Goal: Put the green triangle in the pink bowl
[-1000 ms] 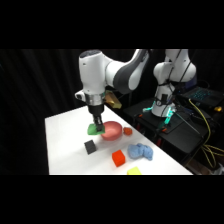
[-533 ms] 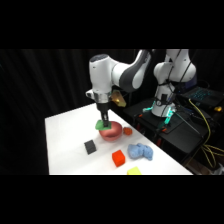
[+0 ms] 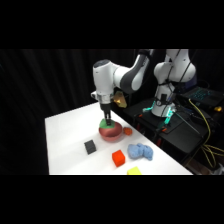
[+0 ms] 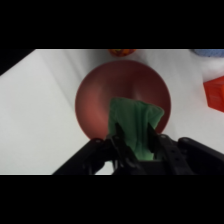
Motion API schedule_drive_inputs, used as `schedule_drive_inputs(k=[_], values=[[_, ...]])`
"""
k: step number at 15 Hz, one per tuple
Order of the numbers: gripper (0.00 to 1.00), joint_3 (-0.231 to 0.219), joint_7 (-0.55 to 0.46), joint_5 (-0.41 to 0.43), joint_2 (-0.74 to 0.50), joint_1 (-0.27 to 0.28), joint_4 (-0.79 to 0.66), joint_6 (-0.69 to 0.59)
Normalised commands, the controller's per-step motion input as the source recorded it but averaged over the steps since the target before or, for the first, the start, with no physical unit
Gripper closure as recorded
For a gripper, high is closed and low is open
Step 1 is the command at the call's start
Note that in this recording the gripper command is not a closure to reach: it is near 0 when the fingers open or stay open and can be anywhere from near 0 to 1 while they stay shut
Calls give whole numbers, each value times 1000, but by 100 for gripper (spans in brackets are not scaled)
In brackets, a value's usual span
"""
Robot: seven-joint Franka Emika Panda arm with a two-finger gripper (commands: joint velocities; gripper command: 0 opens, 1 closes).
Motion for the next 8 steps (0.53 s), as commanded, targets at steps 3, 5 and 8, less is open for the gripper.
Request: schedule_drive_inputs(k=[3, 5, 8], values=[[0, 12, 53, 107, -201, -13, -123, 54], [0, 14, 39, 102, -204, -11, -115, 52], [0, 14, 28, 84, -196, -10, -103, 47]])
